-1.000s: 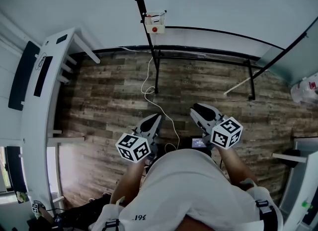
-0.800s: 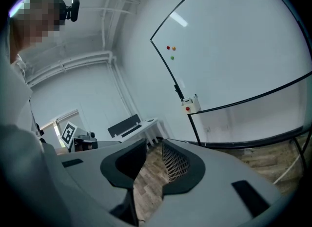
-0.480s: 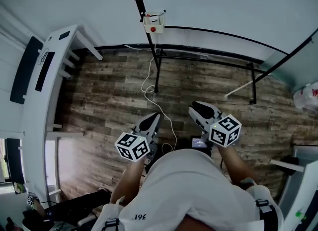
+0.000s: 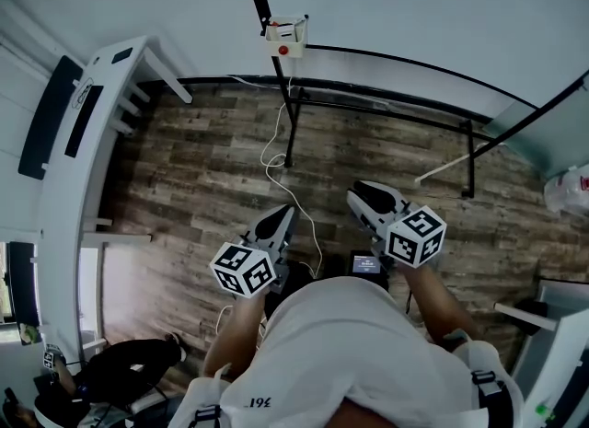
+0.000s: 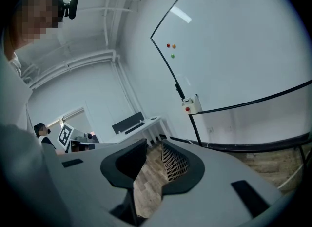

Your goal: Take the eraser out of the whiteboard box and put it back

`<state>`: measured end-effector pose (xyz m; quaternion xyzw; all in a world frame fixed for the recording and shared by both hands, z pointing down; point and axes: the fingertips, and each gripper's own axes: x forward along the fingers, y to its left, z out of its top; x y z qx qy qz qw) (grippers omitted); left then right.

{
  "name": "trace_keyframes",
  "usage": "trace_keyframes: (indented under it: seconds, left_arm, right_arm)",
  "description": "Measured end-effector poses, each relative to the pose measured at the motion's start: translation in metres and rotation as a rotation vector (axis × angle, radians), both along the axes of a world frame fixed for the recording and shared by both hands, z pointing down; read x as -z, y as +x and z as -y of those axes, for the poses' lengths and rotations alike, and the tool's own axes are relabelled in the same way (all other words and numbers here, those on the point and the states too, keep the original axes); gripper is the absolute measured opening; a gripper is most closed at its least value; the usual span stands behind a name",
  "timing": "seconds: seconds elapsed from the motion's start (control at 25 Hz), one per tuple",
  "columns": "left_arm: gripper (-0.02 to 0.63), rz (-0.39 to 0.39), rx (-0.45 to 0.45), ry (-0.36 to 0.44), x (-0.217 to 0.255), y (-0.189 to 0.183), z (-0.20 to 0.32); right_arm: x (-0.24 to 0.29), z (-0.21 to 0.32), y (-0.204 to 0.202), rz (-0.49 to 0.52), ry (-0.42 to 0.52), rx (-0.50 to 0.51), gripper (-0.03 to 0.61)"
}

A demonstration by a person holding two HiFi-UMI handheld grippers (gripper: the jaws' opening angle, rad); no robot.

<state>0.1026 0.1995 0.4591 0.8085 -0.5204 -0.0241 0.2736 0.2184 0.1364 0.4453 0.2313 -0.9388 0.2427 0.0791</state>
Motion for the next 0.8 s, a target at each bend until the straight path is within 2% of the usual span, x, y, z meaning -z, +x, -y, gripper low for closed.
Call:
trace_keyframes:
  seconds: [0.32,0.52,0.8]
  left_arm:
    - [0.008,-0.008,0.003,-0.004,-0.005,-0.018,0.010]
    - [0.008,-0.009,-0.017,0.016,-0.005,-0.048,0.037]
    - [0.008,-0.008,-0.082,0.029,0.000,-0.105,0.102]
  right_arm:
    - [-0.002,0.014,-0.024,-0.005,0.003,0.010,0.100]
    - [-0.002,0.036,-0.051,-0.011,0.017,-0.014,0.100]
    - [-0.003,0.088,-0.098,-0.030,0.014,-0.090,0.100]
